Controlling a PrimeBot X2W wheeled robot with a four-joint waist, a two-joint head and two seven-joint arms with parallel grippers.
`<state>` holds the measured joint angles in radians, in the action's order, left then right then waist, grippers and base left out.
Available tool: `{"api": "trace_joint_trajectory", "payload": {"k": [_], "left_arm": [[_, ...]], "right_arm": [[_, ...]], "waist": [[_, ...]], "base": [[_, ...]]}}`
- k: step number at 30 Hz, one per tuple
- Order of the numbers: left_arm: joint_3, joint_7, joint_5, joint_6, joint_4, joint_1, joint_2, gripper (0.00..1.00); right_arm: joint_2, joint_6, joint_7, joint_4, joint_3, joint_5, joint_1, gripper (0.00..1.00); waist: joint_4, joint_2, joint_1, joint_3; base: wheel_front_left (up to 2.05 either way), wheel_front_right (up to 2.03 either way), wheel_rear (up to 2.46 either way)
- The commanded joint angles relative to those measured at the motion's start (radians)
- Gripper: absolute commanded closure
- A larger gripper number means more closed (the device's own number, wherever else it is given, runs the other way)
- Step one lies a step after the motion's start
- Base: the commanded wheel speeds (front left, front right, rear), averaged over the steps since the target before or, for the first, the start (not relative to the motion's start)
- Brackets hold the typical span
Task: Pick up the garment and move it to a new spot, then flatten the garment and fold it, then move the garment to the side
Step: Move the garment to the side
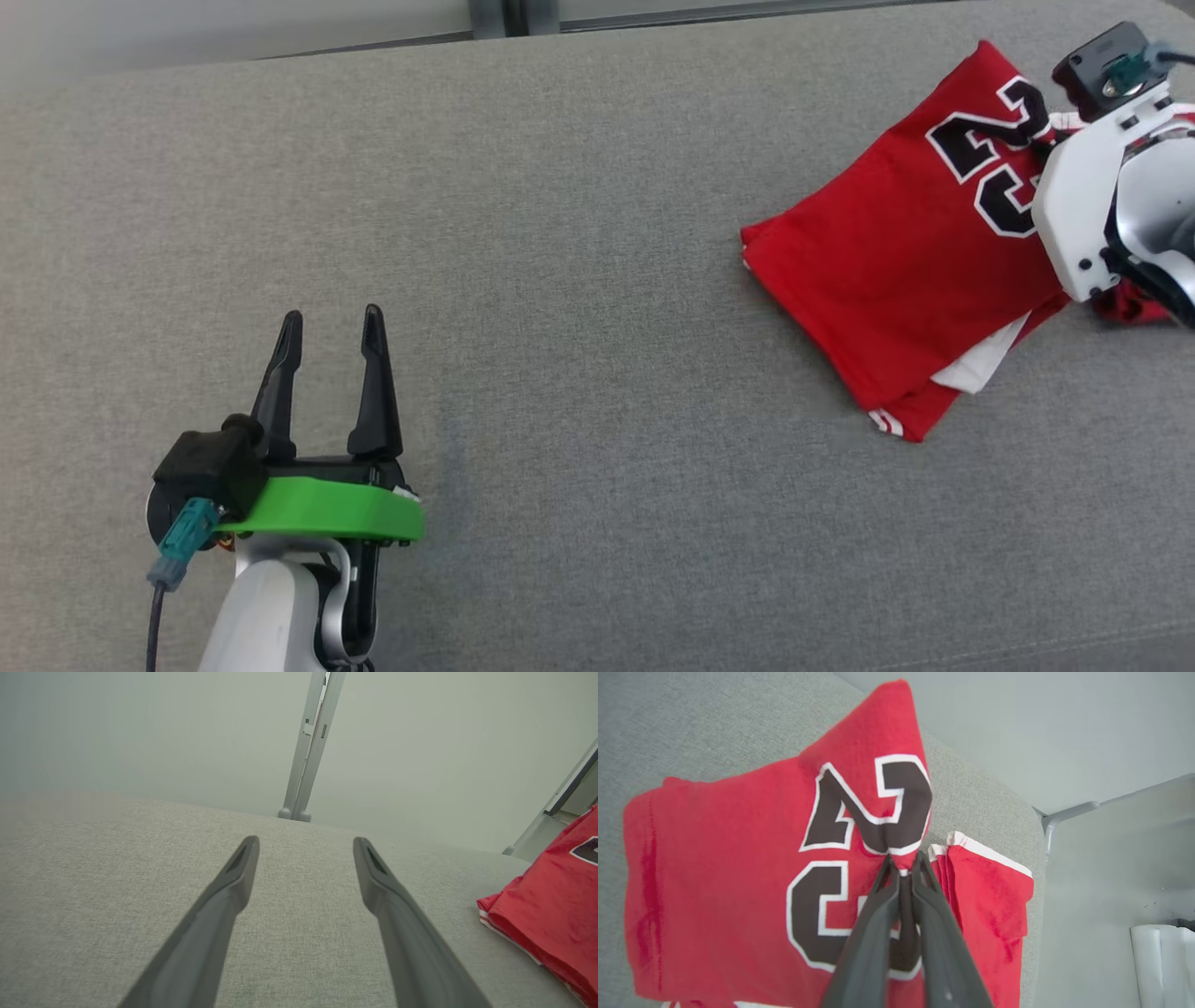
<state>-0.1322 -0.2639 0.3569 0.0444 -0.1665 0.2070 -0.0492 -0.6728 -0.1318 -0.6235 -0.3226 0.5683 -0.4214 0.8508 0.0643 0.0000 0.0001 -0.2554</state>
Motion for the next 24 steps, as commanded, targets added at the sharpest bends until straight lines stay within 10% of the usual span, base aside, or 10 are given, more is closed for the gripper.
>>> {"api": "trace_joint_trajectory", "payload": {"k": [1,24], "left_arm": [[-0.004,0.001,-0.010,0.003,0.004,0.019,-0.003,0.00],[0.036,0.000,-0.189,0.071,0.048,0.097,-0.004,0.00]], "right_arm": [[-0.006,0.002,-0.002,-0.005,-0.011,-0.007,0.026,1.00],[-0.015,0.002,0.121,-0.199,-0.556,0.217,-0.036,1.00]], "waist": [[0.047,0.0000,-0.0001,-0.048],[0.059,0.0000,-0.0001,-0.266]], "base": [[0.00,0.00,0.00],[0.00,0.00,0.00]]}}
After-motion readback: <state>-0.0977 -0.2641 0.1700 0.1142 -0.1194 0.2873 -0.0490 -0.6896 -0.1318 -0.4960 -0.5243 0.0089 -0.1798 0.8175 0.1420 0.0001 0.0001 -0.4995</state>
